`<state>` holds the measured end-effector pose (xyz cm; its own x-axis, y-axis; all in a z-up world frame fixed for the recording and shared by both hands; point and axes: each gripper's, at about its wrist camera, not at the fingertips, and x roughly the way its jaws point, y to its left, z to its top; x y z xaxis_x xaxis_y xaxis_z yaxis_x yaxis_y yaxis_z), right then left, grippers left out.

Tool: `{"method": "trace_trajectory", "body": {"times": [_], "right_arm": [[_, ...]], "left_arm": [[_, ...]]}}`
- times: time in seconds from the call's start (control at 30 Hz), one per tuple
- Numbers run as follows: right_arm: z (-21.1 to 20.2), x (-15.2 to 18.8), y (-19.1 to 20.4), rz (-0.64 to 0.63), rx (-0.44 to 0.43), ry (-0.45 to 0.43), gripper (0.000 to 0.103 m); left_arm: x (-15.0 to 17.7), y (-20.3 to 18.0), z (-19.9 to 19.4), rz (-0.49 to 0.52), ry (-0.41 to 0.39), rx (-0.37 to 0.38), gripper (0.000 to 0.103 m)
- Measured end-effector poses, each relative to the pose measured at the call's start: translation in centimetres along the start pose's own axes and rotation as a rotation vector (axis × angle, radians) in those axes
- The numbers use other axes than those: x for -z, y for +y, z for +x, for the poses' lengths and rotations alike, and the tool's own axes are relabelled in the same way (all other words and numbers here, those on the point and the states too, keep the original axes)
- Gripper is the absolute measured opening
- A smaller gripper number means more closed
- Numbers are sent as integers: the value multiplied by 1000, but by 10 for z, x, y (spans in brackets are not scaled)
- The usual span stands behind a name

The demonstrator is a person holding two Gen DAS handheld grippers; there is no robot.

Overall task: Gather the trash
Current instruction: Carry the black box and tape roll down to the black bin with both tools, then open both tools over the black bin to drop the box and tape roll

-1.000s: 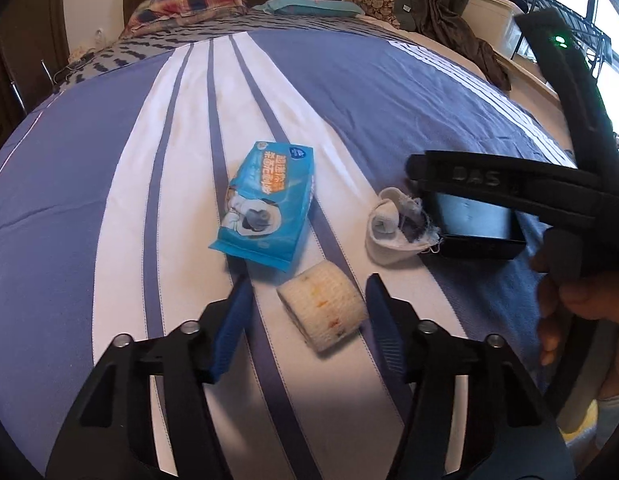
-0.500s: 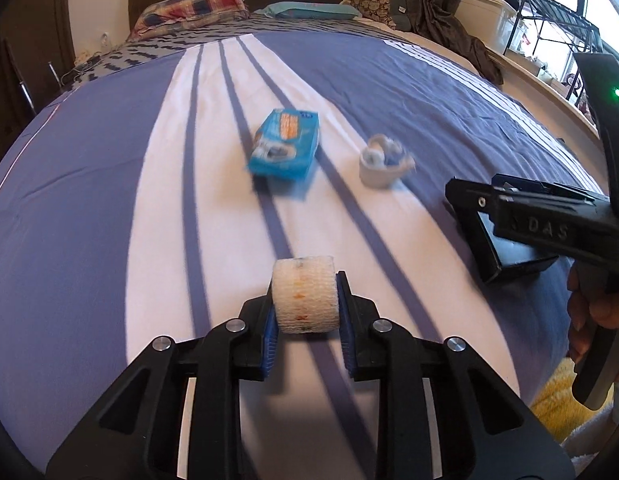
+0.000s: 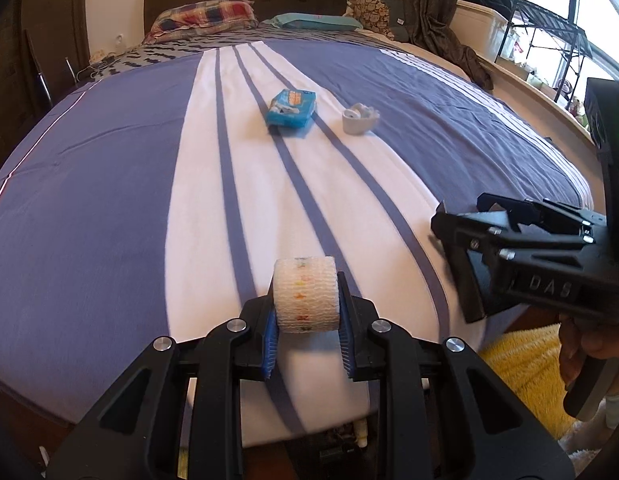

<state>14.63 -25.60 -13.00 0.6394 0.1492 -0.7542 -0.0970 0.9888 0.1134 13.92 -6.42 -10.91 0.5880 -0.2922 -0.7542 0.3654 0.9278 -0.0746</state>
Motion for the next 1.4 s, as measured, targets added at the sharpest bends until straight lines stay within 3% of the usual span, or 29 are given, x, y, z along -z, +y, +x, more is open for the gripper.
{"method": "trace_trajectory", "body": {"times": [0.37, 0.6, 1.13, 1.4], "right_arm": [[-28, 50, 27, -19, -68, -12, 72], [-30, 86, 33, -24, -82, 14, 72], [6, 161, 36, 9, -96, 179, 72], [20, 180, 30, 38, -114, 250, 72]], "left_arm": [[48, -6, -39, -4, -33, 14, 23], [86, -6, -45, -13, -4, 10, 23], [181, -11, -5, -73, 220, 53, 23], [202, -13, 13, -89, 304, 84, 24]]}}
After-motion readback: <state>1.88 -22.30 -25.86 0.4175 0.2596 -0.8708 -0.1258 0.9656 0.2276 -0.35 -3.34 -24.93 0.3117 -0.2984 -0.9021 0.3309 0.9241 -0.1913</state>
